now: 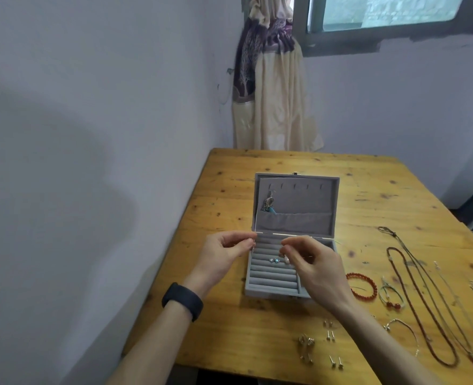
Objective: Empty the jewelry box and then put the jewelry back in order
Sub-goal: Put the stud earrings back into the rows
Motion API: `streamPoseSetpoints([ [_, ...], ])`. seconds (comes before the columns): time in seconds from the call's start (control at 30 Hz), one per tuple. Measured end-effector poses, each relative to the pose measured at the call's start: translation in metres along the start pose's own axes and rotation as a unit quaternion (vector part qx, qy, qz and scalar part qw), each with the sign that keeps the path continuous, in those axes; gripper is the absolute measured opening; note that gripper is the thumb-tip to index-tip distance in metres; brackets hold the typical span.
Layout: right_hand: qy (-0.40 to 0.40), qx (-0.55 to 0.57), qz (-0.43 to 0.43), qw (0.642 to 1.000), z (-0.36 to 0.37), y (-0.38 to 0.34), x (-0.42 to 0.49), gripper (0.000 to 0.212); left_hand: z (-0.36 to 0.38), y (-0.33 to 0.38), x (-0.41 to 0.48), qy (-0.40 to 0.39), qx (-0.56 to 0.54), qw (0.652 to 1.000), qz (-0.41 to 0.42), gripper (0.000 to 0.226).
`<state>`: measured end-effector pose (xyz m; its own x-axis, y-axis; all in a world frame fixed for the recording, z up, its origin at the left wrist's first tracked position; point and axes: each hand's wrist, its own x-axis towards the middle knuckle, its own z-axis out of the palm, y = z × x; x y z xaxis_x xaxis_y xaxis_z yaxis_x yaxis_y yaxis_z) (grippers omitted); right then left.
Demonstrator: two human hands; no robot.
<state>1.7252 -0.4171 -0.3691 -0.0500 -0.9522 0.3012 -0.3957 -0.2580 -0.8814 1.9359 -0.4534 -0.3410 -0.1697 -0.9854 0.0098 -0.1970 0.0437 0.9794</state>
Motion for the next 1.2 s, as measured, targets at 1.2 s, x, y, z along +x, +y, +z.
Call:
streamPoseSetpoints([
  [1.2, -0.079, -0.327, 0.026, 0.941, 0.041, 0.045, 0.074, 0.022, 0.025, -0.012, 0.08, -0.059, 0.546, 0.832, 0.082, 0.017],
])
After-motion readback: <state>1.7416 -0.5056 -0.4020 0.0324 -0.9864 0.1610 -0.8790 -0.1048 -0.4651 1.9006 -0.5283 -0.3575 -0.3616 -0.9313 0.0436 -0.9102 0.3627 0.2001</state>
